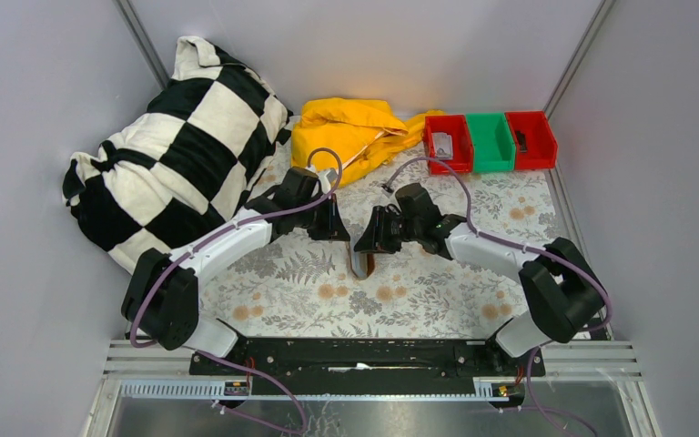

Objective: Take the credit cards out of the card holder
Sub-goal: Open the card holder at the center of the board.

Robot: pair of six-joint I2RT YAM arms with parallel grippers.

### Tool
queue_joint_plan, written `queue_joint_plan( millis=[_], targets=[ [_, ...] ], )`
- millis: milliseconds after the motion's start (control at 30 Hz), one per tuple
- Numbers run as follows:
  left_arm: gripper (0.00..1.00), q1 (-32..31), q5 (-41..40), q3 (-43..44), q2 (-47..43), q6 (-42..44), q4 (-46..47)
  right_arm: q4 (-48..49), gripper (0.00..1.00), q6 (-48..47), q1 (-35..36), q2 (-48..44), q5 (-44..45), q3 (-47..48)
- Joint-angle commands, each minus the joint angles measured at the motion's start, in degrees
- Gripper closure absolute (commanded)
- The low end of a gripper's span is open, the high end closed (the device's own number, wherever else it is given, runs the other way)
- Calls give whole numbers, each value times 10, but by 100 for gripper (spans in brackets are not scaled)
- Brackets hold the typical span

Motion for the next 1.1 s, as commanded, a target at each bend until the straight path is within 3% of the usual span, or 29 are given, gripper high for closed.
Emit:
queue_joint_plan(
  millis=[0,433,600,1000,1067],
  targets=[
    [100,1,6,16,-4,9,12,16,68,2,3,36,17,4],
    [100,19,-42,-40,-25,37,-11,-1,67,11,2,47,90,-55],
    [100,20,-104,-42,-9,69,-53,-22,68,5,1,61,100,-46],
    [100,20,-147,-22,-5,70,-76,-63,69,-1,-2,71,107,-6],
    [95,20,-155,-16,-19,65,-79,-67,69,-7,-2,69,106,3]
  ],
)
